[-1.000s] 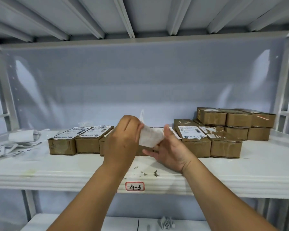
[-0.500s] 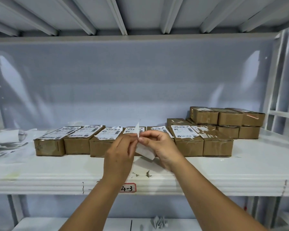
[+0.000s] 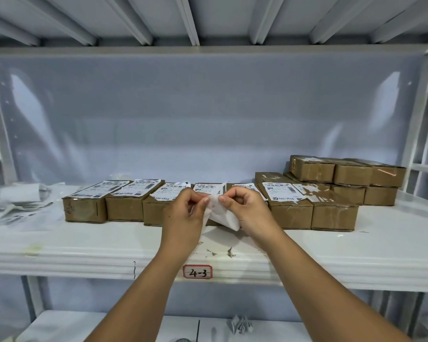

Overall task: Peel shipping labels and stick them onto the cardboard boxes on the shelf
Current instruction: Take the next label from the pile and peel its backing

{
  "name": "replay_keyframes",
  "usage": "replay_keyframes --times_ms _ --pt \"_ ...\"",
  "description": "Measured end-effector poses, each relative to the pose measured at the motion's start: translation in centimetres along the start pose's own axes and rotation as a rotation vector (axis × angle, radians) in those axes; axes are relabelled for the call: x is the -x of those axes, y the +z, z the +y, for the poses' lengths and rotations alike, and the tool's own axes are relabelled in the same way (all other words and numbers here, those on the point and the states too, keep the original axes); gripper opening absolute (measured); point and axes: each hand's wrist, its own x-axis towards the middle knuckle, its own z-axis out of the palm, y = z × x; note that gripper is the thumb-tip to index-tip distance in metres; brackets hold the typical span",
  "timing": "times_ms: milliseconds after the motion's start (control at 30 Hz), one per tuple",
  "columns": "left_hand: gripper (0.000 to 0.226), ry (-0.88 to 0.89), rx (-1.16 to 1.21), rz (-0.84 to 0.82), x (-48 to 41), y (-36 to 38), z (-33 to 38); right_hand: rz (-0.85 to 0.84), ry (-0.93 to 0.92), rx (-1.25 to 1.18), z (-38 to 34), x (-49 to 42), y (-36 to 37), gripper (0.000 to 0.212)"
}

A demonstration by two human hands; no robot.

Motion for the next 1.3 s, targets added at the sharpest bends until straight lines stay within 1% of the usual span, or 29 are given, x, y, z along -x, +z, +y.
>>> replay_keyframes --times_ms 267,433,600,667,700,733,767,867,900,933,967,1033,1067,1133,1200,1300 --pt "0.028 -0.085 0.079 0.007 -0.6 -0.1 -1.0 0.020 -0.017 -0.006 0.2 -0.2 0.0 0.022" --pt "0.027 -0.129 0.156 0.026 -1.0 -0.1 -1.6 0.017 -0.029 -0.013 0.3 -0.3 0.0 0.022" --pt "0.024 -0.067 0.167 -0.014 -0.5 0.0 -0.9 -0.019 -0.056 -0.010 0.2 0.0 -0.2 0.024" --pt "0.038 -0.046 0.158 -0.009 -0.3 0.0 -0.8 -0.045 -0.058 0.008 0.1 0.2 -0.1 0.027" --pt "0.044 -0.018 0.130 -0.002 -0.2 -0.1 -0.7 -0.050 -0.065 0.045 0.2 0.4 0.0 0.022" --pt "0.047 0.015 0.097 0.003 -0.2 0.0 -0.7 -0.054 -0.078 0.094 0.2 0.5 0.1 0.011" --pt "0.046 0.046 0.070 0.001 -0.1 0.0 -0.6 -0.058 -0.092 0.139 0.0 0.7 0.3 0.012" --pt "0.037 0.117 -0.043 0.005 0.1 0.0 -0.4 -0.068 -0.128 0.162 -0.1 1.0 0.5 0.078" --pt "0.034 0.141 -0.074 0.012 0.0 0.0 -0.5 -0.071 -0.124 0.166 -0.1 0.9 0.4 0.093" --pt "0.032 0.159 -0.096 0.022 0.0 0.0 -0.6 -0.080 -0.123 0.170 -0.2 1.0 0.4 0.094" --pt "0.029 0.183 -0.120 0.032 -0.1 0.1 -0.7 -0.076 -0.129 0.170 -0.2 0.9 0.3 0.077" --pt "0.022 0.264 -0.189 0.040 -0.1 0.2 -0.8 -0.045 -0.134 0.203 -0.2 0.9 0.3 0.030" --pt "0.022 0.305 -0.217 0.027 0.0 0.3 -0.7 -0.042 -0.129 0.229 -0.1 0.9 0.3 0.019" --pt "0.019 0.356 -0.228 -0.016 0.2 0.5 -0.8 -0.023 -0.137 0.294 0.3 0.8 0.2 0.017" --pt "0.012 0.344 -0.199 -0.048 0.2 0.4 -0.7 -0.021 -0.125 0.349 0.5 0.7 0.2 0.020" --pt "0.014 0.195 -0.116 -0.100 -0.1 0.2 -0.9 -0.033 -0.098 0.407 0.5 0.8 0.3 0.015"
